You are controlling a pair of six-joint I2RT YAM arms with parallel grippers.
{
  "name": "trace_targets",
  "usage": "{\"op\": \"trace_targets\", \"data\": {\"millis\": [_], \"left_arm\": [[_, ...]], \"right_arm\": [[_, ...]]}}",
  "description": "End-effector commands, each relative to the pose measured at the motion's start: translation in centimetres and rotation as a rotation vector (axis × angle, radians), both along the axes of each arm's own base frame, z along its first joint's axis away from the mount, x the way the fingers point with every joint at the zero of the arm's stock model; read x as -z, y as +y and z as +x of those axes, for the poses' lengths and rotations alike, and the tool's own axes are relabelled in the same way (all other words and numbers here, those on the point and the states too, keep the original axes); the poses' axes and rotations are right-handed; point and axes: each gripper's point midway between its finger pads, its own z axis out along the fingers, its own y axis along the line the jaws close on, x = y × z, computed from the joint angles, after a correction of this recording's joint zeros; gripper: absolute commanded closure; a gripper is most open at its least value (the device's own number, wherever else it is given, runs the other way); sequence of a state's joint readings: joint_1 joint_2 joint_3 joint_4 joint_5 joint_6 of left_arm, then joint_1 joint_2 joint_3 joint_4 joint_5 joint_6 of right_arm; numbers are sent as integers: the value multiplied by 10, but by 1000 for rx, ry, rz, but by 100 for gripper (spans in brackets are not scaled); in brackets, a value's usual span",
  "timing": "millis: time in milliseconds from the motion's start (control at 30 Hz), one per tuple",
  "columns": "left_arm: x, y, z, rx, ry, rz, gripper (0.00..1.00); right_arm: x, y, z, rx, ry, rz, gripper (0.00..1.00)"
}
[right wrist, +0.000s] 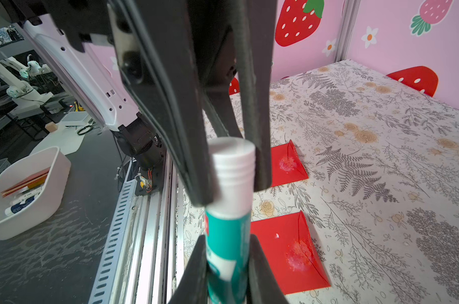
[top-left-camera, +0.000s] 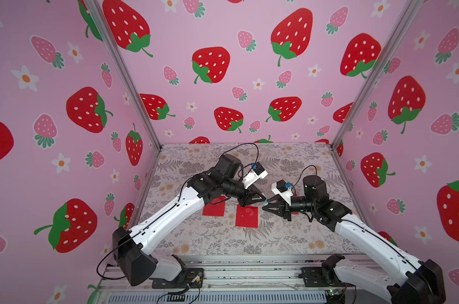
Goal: Seal the envelope with a glue stick
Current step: Open the lid of the glue stick, then place the lid at the center of the board.
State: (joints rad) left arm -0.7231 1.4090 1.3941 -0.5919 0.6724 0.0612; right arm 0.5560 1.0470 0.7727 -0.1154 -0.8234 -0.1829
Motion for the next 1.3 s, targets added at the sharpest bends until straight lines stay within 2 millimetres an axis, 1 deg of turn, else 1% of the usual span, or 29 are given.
{"op": "trace_targets", "data": {"millis": [0,367,433,500,600,733,800,867,1033,1133,1267], "left_arm": [[-37,4,1,-20,-54,-71,93],[-47,13,8,-55,-44,-91,93],[-43,16,17,-96,-60,-63,93],[-34,23,33,-170,-75,-12,93],[-10,41,70,-340,-96,113,93],[33,72,123,-564,-90,276,93],[54,88,145,-655,-77,342,93],[77,98,165,-719,-66,401,93],[131,119,203,-810,-33,570,93],[157,123,221,-836,-23,636,93],[185,127,240,-876,6,678,92]], "right_arm": [[10,-4,4,38,9,-30,100],[13,-9,10,82,-13,-49,100],[13,-10,13,101,-20,-57,100],[15,-13,17,131,-26,-73,100],[18,-16,20,159,-37,-87,100],[16,-16,19,153,-39,-83,100],[16,-15,20,154,-37,-83,100],[16,-16,19,153,-34,-83,100],[15,-16,18,154,-38,-80,100],[16,-16,18,153,-36,-79,100],[16,-16,18,153,-34,-79,100]]}}
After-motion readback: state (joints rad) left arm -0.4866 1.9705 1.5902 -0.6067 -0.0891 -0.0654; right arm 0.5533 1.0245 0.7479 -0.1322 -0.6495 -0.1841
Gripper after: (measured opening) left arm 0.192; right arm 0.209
